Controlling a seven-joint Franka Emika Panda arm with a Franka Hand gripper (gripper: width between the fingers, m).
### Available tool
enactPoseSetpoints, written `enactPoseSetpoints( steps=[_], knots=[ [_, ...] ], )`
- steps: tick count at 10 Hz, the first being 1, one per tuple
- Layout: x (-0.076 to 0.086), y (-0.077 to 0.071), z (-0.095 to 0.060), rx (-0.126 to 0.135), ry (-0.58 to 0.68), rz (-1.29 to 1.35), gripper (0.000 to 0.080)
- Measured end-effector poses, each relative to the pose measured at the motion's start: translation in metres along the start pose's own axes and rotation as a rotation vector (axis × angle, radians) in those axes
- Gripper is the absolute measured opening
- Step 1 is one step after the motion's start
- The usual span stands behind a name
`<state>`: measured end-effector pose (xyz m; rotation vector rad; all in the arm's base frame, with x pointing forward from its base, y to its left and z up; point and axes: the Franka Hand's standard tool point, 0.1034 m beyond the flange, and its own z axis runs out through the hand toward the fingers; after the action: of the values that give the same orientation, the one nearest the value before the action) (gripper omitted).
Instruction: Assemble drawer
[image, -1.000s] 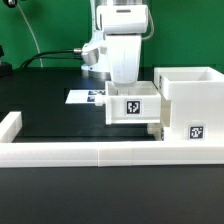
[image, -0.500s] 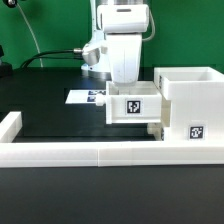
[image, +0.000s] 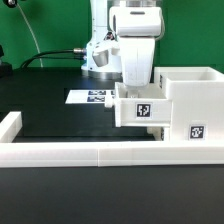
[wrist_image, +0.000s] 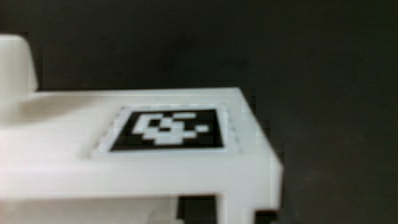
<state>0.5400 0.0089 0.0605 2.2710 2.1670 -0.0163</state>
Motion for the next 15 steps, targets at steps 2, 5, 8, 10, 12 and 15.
enactPoseSetpoints(
  steps=[2,5,8,10,12,15],
  knots=[
    [0.005,-0.003,0.001,0.001,0.003,-0.005,0.0042],
    [0.009,-0.004,0.002,0.003,0.002,-0.022,0.0042],
    [0.009,-0.004,0.002,0.003,0.001,-0.021,0.0042],
    [0.007,-0.004,-0.005,0.005,-0.003,-0.019,0.0217],
    [0.005,-0.001,-0.019,-0.002,-0.011,-0.018,0.0526],
    [-0.010,0.000,-0.048,0.002,-0.032,-0.031,0.0641]
  ],
)
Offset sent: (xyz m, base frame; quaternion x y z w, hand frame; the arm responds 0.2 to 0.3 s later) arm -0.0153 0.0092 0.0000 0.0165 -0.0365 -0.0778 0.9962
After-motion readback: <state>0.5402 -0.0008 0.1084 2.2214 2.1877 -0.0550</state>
